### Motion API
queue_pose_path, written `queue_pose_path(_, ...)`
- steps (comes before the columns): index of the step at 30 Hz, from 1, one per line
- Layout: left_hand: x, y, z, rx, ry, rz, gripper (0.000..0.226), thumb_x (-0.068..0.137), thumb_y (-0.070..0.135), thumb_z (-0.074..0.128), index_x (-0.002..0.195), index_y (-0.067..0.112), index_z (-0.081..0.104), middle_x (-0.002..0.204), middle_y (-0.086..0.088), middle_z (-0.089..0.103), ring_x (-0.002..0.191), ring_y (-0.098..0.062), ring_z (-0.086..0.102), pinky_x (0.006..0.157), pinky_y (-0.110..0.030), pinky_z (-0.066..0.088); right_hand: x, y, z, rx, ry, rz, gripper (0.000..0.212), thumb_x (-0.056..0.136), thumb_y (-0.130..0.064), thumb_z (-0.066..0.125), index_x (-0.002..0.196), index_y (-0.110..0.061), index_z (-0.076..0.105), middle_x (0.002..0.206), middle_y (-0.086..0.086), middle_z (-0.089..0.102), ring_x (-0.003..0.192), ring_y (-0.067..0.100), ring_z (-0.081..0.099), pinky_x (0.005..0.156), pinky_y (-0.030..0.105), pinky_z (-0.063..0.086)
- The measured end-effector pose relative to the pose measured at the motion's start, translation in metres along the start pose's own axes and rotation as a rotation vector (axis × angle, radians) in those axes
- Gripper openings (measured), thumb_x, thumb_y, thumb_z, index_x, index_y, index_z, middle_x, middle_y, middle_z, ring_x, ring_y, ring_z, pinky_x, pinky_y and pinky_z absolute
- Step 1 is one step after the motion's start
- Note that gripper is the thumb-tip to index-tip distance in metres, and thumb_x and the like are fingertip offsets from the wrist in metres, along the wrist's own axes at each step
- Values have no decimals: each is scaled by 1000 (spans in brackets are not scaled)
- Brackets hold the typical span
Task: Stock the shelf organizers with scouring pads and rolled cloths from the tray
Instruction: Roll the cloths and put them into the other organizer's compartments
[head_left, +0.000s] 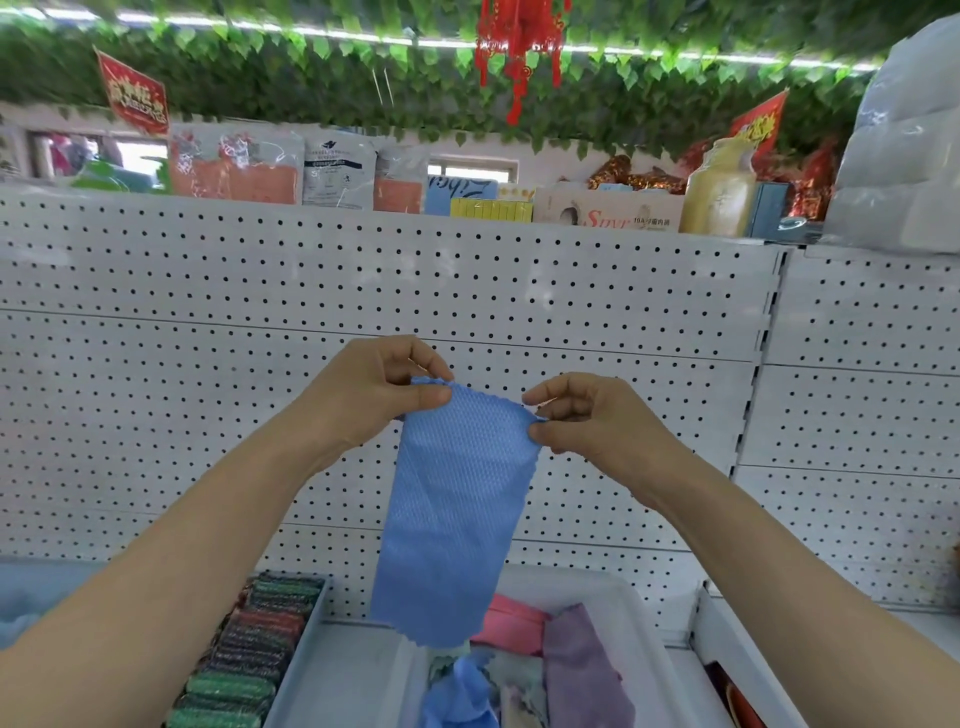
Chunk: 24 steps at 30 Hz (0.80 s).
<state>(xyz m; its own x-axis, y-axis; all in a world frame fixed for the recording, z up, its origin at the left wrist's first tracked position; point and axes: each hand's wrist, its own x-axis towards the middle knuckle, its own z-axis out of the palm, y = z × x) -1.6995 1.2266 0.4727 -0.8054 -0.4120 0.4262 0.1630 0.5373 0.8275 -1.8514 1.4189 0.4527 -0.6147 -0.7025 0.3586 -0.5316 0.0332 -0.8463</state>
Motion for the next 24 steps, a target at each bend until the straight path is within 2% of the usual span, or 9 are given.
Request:
queue_pose_path(4, 1, -4, 1, 119, 43, 3, 12, 85, 7, 74, 95, 12, 71, 82, -5, 77, 75, -14, 69, 72, -22, 57, 3, -4, -7, -63, -39, 24, 15, 83, -4, 71, 88, -17, 76, 79, -1, 73, 67, 2, 60, 68, 20, 49)
queue_pose_path(6, 2, -6, 2, 159, 61, 6, 8, 84, 8, 75, 90, 12, 71, 79, -5, 76, 72, -15, 69, 73, -26, 58, 5, -4, -9, -41, -68, 25, 8, 86, -10, 70, 90, -15, 75, 87, 3, 74, 77, 9, 61, 76, 26, 46)
queue_pose_path(8, 2, -7, 1, 155, 67, 18, 6, 84, 8, 75, 86, 13, 72, 79, -6, 75, 68, -11, 65, 68, -25, 54, 7, -2, -11, 103, -86, 33, 7, 89, -10, 67, 95, -8, 71, 95, 10, 73, 87, 17, 64, 87, 30, 51)
queue_pose_path(11, 1, -7, 1, 131, 79, 19, 8, 85, 9, 73, 85, 17, 75, 84, -6, 74, 66, -6, 57, 62, -21, 47, 9, 0, -10, 332, -75, 71, 10, 89, -2, 65, 96, -8, 68, 89, 9, 71, 82, 21, 64, 81, 30, 56)
queue_pose_path(15, 0, -2, -1, 45, 78, 18, 15, 88, 7, 70, 93, 20, 75, 89, -1, 75, 60, 2, 56, 64, -21, 46, 8, 4, -15, 395, -145, 47, 18, 90, -1, 64, 107, -3, 69, 97, 9, 73, 87, 20, 67, 80, 29, 55)
queue_pose_path(17, -3, 2, -4, 22, 20, 61, 19, 90, 5, 67, 98, 20, 75, 88, 5, 73, 65, 0, 56, 63, -15, 45, 5, 4, -19, 482, -245, -16, 13, 88, -3, 66, 99, -7, 70, 95, 8, 69, 88, 19, 64, 83, 31, 54)
queue_pose_path(20, -3, 9, -4, 28, -104, 127, 21, 92, 0, 62, 96, 17, 74, 92, 6, 73, 68, -9, 55, 68, -19, 48, 4, 2, -13, 548, -364, -89, 7, 80, -9, 73, 85, -15, 71, 91, 9, 62, 84, 21, 60, 80, 33, 52)
queue_pose_path(24, -1, 10, 6, 76, -225, 151, 17, 93, -5, 59, 91, 9, 70, 86, 5, 70, 71, -7, 59, 69, -22, 50, 5, -1, 3, 531, -380, -90, 19, 80, -4, 69, 94, -15, 74, 86, 4, 71, 82, 16, 67, 78, 29, 54)
